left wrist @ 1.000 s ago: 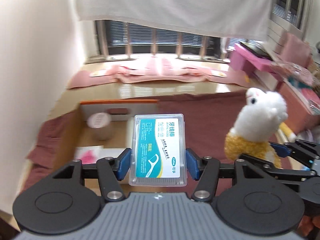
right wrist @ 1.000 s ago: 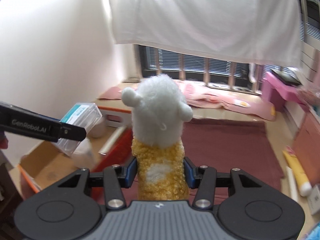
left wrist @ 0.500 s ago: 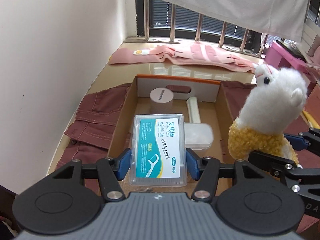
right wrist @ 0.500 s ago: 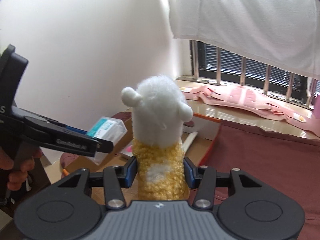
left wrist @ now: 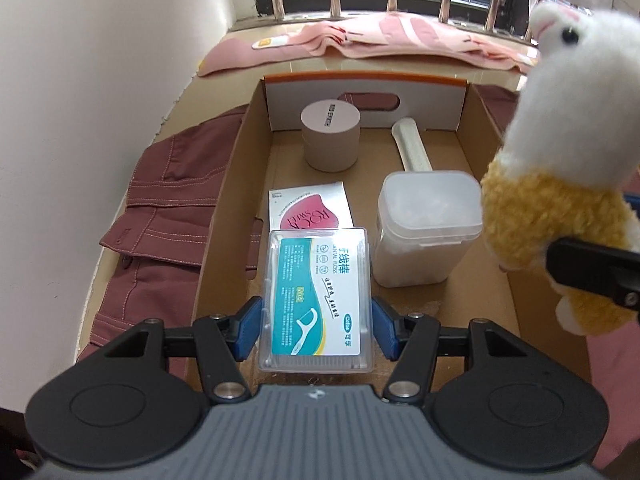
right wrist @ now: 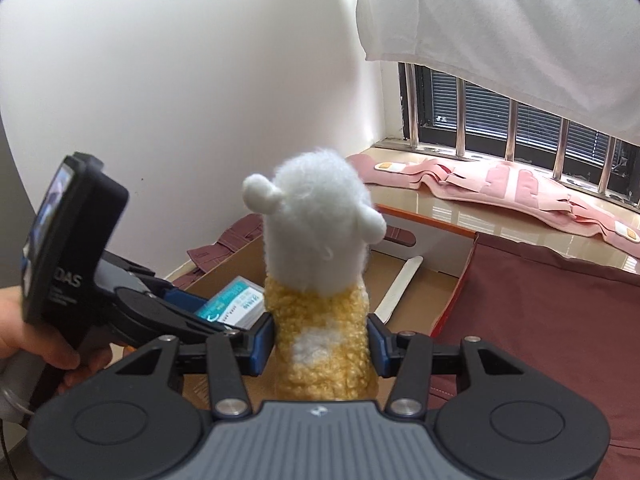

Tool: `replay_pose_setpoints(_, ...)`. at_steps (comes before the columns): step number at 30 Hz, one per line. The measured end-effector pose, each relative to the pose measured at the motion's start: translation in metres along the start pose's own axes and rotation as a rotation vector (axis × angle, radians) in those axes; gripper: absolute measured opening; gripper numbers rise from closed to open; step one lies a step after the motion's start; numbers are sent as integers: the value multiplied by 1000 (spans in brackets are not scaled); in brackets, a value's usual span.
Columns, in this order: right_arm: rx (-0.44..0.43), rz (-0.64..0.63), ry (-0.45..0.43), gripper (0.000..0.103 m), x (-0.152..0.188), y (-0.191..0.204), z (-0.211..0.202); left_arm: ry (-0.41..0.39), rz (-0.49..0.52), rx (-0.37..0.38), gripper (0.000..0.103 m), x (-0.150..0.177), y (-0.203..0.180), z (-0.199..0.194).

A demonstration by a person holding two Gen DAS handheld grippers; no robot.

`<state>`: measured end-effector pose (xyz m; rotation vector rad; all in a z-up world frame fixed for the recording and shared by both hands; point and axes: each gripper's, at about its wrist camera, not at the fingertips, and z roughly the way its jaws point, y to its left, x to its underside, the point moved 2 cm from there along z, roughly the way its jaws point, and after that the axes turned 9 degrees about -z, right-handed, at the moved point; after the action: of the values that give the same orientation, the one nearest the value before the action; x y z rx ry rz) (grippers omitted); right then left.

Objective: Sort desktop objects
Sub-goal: 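Lower the floss box beside the pink box and open the left tool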

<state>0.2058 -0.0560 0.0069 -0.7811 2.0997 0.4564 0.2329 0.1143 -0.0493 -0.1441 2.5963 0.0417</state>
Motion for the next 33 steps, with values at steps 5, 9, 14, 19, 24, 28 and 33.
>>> replay_pose_setpoints(5, -14, 3, -2, 47, 2, -2, 4, 36, 20, -21, 58, 0, -3, 15)
replay_pose_setpoints(9, -23, -2, -5, 47, 2, -3, 7, 52, 25, -36, 58, 2, -3, 24)
replay_pose_setpoints(14, -29, -3, 0, 47, 3, -3, 12, 57, 38, -49, 58, 5, -3, 28)
replay_pose_setpoints(19, -33, 1, 1, 47, 5, -4, 15, 60, 56, -66, 58, 5, -6, 28)
replay_pose_setpoints(24, -27, 2, 2, 47, 6, -5, 14, 58, 83, -83, 58, 7, -8, 30)
replay_pose_setpoints(28, -22, 0, 0, 47, 6, -5, 11, 62, 94, -92, 58, 7, -9, 31)
replay_pose_setpoints(33, -20, -3, -2, 47, 6, -5, 9, 70, 105, -99, 59, 8, -10, 32)
